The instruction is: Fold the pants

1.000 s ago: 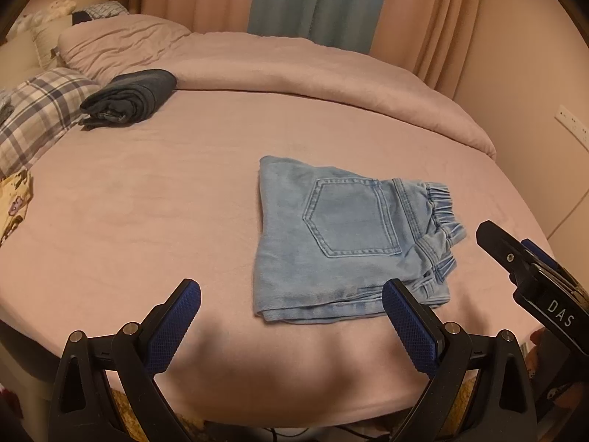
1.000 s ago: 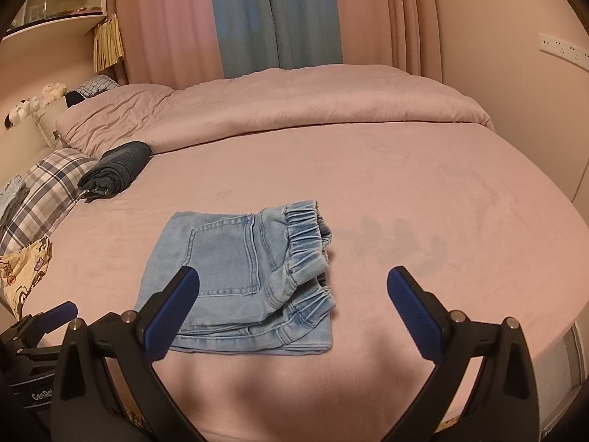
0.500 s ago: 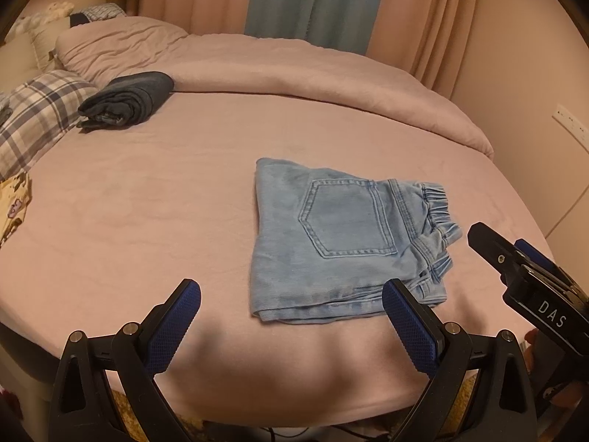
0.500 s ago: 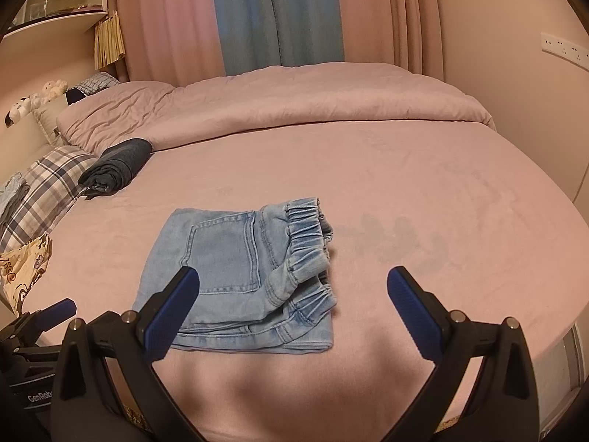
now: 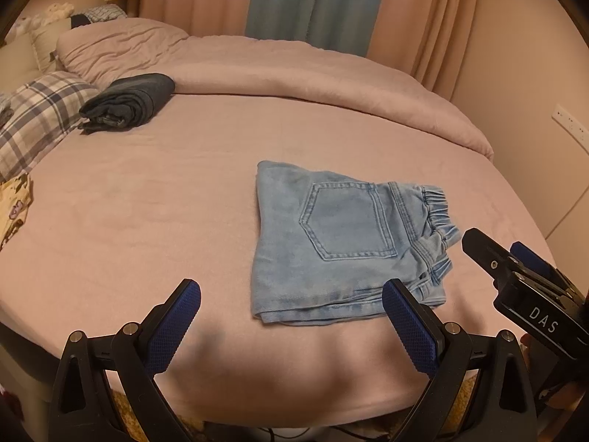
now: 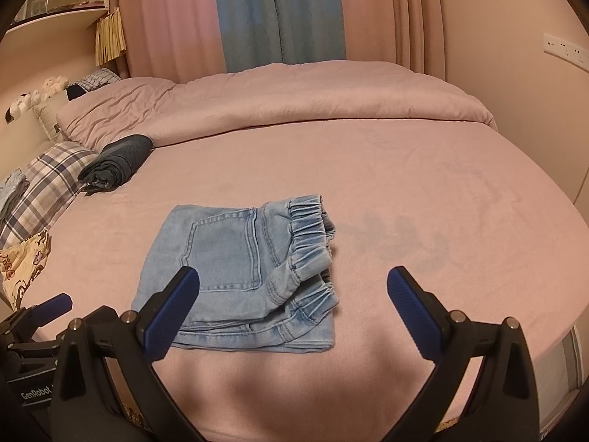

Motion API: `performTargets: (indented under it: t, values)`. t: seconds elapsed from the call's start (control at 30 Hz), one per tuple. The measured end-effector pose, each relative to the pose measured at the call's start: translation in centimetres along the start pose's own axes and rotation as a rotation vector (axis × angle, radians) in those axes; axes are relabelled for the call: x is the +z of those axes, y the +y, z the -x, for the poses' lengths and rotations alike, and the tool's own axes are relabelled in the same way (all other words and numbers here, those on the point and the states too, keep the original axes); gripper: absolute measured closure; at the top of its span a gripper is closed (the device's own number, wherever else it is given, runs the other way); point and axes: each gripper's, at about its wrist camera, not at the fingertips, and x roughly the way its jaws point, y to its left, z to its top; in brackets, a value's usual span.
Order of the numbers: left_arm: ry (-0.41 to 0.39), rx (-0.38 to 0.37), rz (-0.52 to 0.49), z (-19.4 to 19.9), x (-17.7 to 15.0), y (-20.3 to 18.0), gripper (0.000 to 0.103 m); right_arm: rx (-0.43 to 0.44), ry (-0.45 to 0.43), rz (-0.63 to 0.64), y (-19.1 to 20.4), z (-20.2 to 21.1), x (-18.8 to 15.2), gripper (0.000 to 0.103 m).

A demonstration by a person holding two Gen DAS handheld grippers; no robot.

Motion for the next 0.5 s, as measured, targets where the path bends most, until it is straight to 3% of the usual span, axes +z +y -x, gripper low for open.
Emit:
performTargets:
  t: [0.5]
  values:
    - [-0.007, -0.003, 0.004, 0.19, -0.11, -0.01, 0.005, -0.004, 0.007, 0.005, 0.29, -0.19, -0.21, 0.000]
